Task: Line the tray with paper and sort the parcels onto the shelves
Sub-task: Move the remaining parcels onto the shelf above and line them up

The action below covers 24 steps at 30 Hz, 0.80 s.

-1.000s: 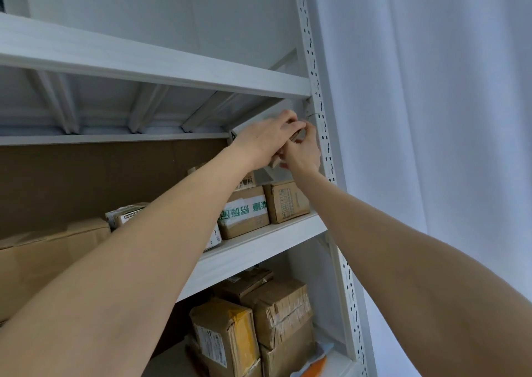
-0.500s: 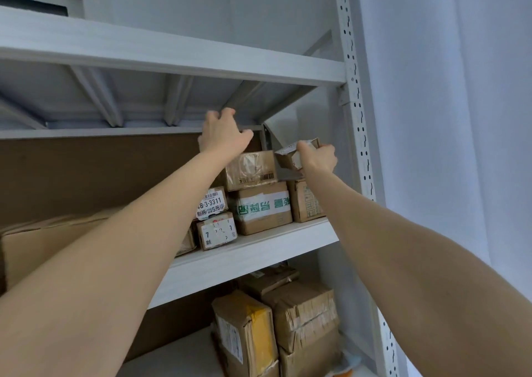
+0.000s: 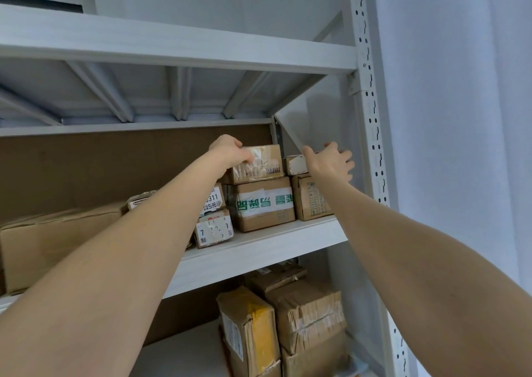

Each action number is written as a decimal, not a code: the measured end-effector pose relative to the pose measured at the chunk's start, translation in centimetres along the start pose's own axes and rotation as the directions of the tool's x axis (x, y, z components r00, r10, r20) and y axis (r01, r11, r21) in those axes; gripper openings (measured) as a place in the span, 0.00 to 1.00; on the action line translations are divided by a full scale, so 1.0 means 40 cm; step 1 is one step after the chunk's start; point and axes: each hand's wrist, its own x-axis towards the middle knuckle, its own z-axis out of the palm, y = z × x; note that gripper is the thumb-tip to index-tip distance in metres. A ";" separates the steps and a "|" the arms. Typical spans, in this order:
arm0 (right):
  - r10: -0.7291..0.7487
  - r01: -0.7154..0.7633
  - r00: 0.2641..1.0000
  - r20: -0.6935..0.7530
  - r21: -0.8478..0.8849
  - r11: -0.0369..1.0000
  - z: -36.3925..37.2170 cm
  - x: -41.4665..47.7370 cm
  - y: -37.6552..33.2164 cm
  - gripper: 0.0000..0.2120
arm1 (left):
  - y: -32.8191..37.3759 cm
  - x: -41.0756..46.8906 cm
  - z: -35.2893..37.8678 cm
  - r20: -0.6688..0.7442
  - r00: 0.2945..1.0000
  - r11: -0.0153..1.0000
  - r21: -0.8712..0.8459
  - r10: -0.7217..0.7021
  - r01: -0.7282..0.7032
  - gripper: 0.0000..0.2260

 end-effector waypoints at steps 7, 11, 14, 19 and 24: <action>0.072 -0.085 0.985 0.158 0.077 0.993 0.006 0.020 0.042 0.40 | 0.012 -0.017 0.010 0.133 0.961 0.877 -0.392 -0.244 0.277 0.28; 0.072 -0.082 0.986 0.148 0.057 0.995 0.007 0.007 0.039 0.41 | 0.008 -0.031 0.012 0.160 0.940 0.858 -0.385 -0.302 0.341 0.30; 0.068 -0.076 0.990 0.121 0.068 0.995 0.004 -0.003 0.039 0.39 | 0.012 -0.041 0.009 0.171 0.940 0.868 -0.363 -0.296 0.339 0.32; 0.059 -0.066 0.995 0.076 0.086 0.994 -0.008 -0.020 0.035 0.34 | 0.024 -0.052 -0.007 0.180 0.942 0.884 -0.332 -0.282 0.328 0.27; 0.057 -0.062 0.996 0.068 0.068 0.996 -0.015 -0.032 0.038 0.24 | 0.024 -0.051 -0.001 0.090 0.973 0.945 -0.235 -0.213 0.229 0.24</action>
